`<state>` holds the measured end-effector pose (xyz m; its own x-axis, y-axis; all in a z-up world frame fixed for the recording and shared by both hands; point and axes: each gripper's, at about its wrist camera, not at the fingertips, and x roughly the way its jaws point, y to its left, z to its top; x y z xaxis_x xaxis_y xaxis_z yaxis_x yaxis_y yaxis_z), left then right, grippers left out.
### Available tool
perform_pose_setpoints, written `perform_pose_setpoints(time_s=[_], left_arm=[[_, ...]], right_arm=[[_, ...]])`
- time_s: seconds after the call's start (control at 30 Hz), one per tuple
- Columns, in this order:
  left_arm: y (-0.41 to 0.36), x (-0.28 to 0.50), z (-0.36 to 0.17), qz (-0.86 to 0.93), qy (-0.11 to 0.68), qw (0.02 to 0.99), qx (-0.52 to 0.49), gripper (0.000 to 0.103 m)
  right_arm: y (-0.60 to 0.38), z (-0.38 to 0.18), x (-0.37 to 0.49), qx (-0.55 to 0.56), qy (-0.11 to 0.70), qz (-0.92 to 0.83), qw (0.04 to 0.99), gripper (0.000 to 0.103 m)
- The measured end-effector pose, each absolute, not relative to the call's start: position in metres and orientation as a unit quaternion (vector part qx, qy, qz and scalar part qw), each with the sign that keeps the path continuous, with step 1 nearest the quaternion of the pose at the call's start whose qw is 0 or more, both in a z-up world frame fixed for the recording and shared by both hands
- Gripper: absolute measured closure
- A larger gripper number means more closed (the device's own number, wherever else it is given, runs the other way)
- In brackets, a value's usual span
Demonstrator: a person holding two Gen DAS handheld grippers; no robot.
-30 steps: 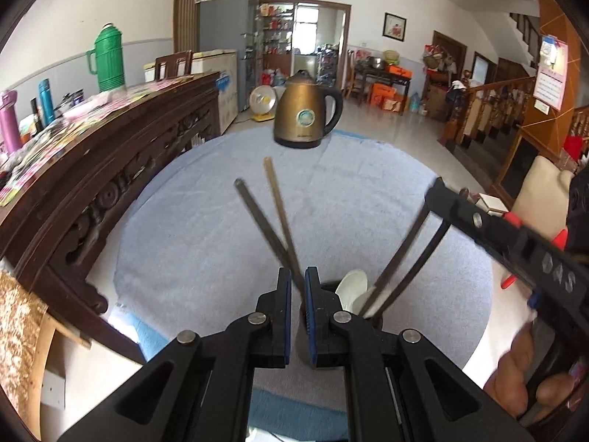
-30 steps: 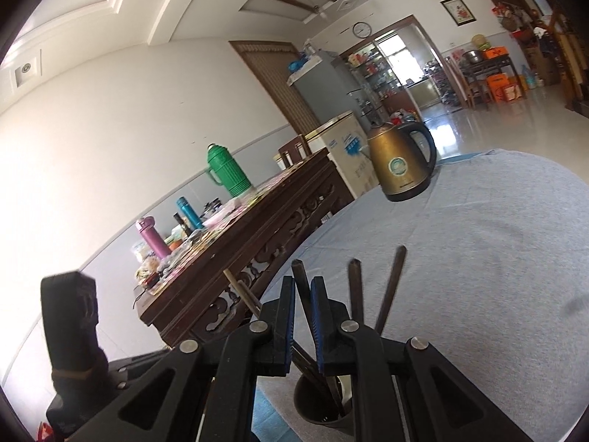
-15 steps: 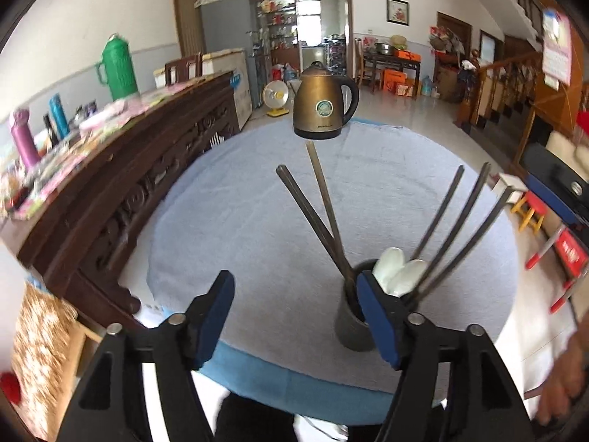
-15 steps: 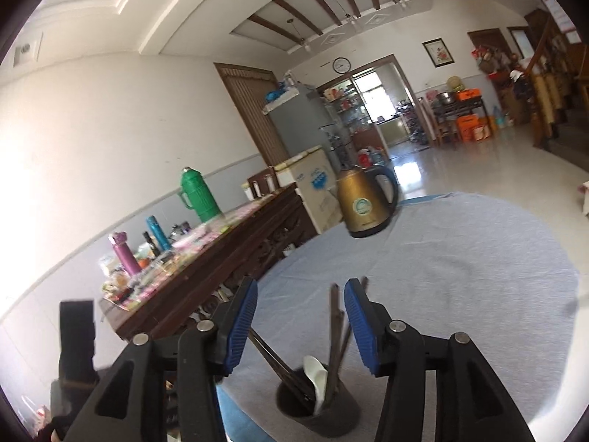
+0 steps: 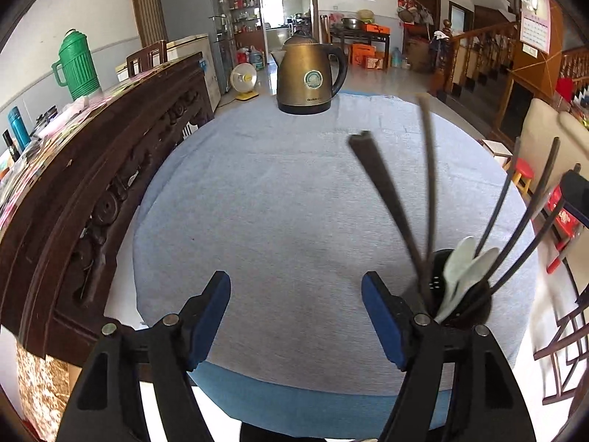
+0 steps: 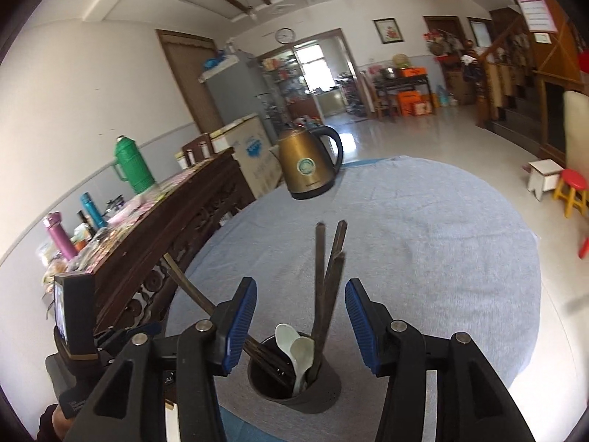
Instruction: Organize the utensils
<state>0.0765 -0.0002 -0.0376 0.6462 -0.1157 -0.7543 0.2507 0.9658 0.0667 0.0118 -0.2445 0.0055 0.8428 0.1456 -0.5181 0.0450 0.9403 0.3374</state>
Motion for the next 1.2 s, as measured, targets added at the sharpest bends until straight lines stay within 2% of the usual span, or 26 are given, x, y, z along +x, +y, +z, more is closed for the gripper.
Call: perform_pose_setpoints(time_s=[0.47, 0.83, 1.2], left_arm=[[-0.007, 0.064, -0.043, -0.040, 0.395, 0.909, 0.127, 0.028], [-0.015, -0.018, -0.003, -0.005, 0.362, 0.923, 0.131, 0.028], [-0.026, -0.101, 0.044, 0.011, 0.306, 0.942, 0.136, 0.027]], right_arm=[[-0.222, -0.025, -0.027, 0.152, 0.378, -0.046, 0.912, 0.048], [-0.230, -0.013, -0.072, 0.146, 0.381, -0.032, 0.912, 0.045], [-0.231, 0.016, -0.132, 0.154, 0.337, -0.001, 0.929, 0.041]])
